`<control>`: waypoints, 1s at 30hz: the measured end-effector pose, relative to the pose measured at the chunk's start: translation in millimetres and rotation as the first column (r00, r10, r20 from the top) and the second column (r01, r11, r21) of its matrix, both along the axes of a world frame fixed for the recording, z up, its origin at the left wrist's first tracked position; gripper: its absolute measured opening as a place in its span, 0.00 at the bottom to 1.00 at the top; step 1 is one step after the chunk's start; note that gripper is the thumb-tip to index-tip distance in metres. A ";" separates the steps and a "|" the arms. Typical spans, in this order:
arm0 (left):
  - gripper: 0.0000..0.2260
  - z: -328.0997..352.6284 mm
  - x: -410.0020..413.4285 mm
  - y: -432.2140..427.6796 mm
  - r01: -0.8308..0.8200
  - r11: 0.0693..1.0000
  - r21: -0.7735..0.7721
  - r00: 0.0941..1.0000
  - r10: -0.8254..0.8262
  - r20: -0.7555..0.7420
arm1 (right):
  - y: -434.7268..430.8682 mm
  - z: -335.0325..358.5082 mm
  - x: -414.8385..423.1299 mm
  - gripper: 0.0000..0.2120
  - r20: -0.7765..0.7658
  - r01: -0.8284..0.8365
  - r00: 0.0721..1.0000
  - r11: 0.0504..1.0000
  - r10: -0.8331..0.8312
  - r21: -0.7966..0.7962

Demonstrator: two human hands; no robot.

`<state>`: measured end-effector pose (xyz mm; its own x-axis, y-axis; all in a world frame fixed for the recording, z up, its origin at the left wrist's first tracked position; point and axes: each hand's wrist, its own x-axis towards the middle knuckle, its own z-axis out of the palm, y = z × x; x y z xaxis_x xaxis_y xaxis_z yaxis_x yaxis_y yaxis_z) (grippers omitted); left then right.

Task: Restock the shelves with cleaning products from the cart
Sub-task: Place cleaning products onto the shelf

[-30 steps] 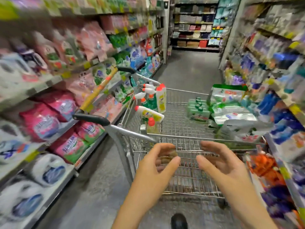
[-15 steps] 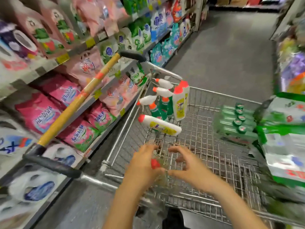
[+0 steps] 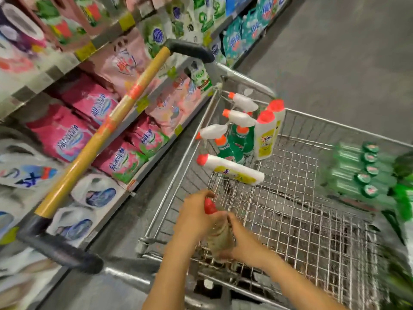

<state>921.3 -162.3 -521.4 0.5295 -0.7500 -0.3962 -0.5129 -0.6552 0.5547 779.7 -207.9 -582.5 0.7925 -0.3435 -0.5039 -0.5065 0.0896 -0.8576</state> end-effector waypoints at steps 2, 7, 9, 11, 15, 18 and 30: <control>0.19 -0.6 -0.3 -5.8 -0.060 0.998 0.010 0.997 0.059 0.041 | 8.2 -6.0 8.5 0.35 -0.004 0.061 0.998 0.997 -0.062 -0.044; 0.18 5.0 0.0 -12.7 -0.044 0.999 0.029 0.998 0.043 0.048 | 18.6 -23.0 14.8 0.13 -0.002 0.219 0.975 0.967 -0.221 -0.129; 0.14 11.6 1.3 -15.9 -0.011 0.999 -0.033 0.992 0.007 -0.124 | 13.3 -18.2 13.4 0.06 0.022 0.297 0.955 0.951 -0.296 -0.081; 0.08 19.3 3.0 -19.2 -0.021 0.988 -0.153 0.950 -0.028 -0.313 | 2.2 -4.7 10.2 0.23 0.073 0.411 0.908 0.911 -0.413 0.041; 0.08 28.3 5.5 -19.9 -0.117 0.948 -0.297 0.893 -0.031 -0.450 | -23.6 33.6 4.7 0.37 0.215 0.538 0.806 0.834 -0.552 0.123; 0.12 36.9 0.3 -12.8 -0.096 0.965 -0.242 0.862 -0.041 -0.506 | -33.8 67.7 3.7 0.35 0.332 0.556 0.743 0.812 -0.581 0.177; 0.21 95.5 -36.5 2.0 -0.302 0.803 -0.514 0.695 -0.184 -0.695 | -19.6 156.3 -15.6 0.18 0.558 0.578 0.562 0.772 -0.611 0.264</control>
<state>884.8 -160.3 -425.9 0.3355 -0.9244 -0.1816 0.2039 -0.1170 0.9720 764.1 -227.5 -426.2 0.5451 -0.8371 -0.0450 0.2751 0.2293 -0.9337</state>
